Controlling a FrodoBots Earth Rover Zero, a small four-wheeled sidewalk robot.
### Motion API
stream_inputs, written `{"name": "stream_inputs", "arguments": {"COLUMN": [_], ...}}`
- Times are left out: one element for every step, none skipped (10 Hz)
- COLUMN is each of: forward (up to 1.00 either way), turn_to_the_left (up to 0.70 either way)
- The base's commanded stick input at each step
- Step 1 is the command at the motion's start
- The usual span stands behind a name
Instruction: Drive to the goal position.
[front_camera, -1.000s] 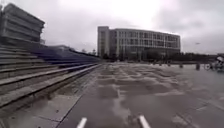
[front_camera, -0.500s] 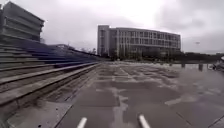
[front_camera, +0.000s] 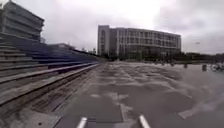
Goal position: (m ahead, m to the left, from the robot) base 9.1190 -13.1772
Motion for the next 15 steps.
{"name": "stream_inputs", "arguments": {"forward": [0.7,0.7,0.7,0.7,0.7,0.7,0.7,0.7,0.7,0.7,0.7,0.7,0.7,0.7,0.7], "turn_to_the_left": [0.0,0.0,0.0,0.0,0.0,0.0,0.0,0.0,0.0,0.0,0.0,0.0,0.0,0.0,0.0]}}
